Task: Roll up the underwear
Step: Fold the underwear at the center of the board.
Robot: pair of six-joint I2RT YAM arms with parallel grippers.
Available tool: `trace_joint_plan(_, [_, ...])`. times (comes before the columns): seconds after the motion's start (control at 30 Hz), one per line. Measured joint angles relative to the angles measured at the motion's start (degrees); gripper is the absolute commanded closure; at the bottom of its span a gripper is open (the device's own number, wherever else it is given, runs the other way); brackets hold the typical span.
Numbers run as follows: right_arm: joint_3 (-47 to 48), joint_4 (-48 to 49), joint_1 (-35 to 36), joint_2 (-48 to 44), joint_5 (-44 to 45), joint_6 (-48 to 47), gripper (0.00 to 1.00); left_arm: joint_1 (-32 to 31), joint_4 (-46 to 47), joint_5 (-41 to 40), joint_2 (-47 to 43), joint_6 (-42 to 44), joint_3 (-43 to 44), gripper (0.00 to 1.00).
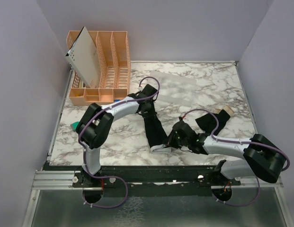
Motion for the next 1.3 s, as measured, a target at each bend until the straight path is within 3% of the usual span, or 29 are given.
trace_joint_plan(0.33, [0.1, -2.9, -0.2, -3.1, 1.4, -1.6, 0.98, 0.0, 0.4, 0.4, -0.1, -0.6, 0.7, 0.94])
trace_joint_plan(0.5, [0.2, -5.3, -0.2, -3.0, 3.7, -0.9, 0.95, 0.0, 0.6, 1.6, 0.9, -1.0, 1.7, 0.86])
trace_joint_plan(0.83, [2.9, -10.8, -0.2, -3.7, 6.8, -1.2, 0.52, 0.0, 2.7, 3.1, 2.5, -1.4, 2.6, 0.63])
trace_joint_plan(0.9, [3.6, -13.2, -0.2, -5.7, 7.9, -1.9, 0.5, 0.0, 2.9, 3.2, 2.5, -1.4, 2.7, 0.61])
trace_joint_plan(1.03, [5.6, -16.7, -0.2, -9.7, 9.4, -4.0, 0.51, 0.0, 3.0, 3.5, 2.5, -1.4, 4.1, 0.53])
trace_joint_plan(1.13, [7.1, -16.9, -0.2, -11.1, 9.3, -6.2, 0.61, 0.0, 3.2, 3.7, 2.5, -1.4, 5.2, 0.47])
trace_joint_plan(1.3, [7.7, -14.7, -0.2, -10.2, 6.2, -9.6, 0.77, 0.0, 3.4, 3.9, 1.9, -1.3, 6.2, 0.46])
